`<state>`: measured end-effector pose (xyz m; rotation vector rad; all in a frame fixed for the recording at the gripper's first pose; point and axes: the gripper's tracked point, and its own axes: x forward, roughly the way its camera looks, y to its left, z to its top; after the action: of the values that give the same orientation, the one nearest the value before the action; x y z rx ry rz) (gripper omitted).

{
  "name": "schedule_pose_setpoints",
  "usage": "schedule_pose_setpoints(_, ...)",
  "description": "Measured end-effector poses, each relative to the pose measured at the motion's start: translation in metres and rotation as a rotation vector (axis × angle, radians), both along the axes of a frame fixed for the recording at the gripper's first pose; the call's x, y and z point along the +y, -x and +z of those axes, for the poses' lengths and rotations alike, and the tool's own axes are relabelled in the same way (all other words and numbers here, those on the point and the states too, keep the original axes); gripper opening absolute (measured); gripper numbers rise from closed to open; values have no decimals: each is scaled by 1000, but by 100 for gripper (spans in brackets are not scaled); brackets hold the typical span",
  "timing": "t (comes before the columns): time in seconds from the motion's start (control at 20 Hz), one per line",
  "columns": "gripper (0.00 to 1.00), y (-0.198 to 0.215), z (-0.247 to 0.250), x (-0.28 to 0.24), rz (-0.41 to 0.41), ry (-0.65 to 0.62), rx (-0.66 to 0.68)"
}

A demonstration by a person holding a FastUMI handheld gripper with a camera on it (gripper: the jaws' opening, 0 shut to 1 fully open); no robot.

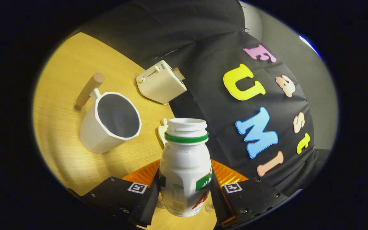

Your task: Take the bottle from table, then pour the juice into the cup, finally place the bottle on the coaster

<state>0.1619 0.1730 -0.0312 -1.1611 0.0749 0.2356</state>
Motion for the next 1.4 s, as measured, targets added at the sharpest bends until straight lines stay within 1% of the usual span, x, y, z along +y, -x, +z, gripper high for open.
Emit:
schedule_pose_setpoints(0.25, 72, -7, -2, 7, 21, 79, -12)
schedule_pose_setpoints(0.55, 72, -10, -9, 2, 15, 207, 0)
schedule_pose_setpoints(1.05, 72, -12, -8, 4, 50, 381, -40)
schedule_pose_setpoints(1.4, 72, -16, -3, 8, 65, 457, -68)
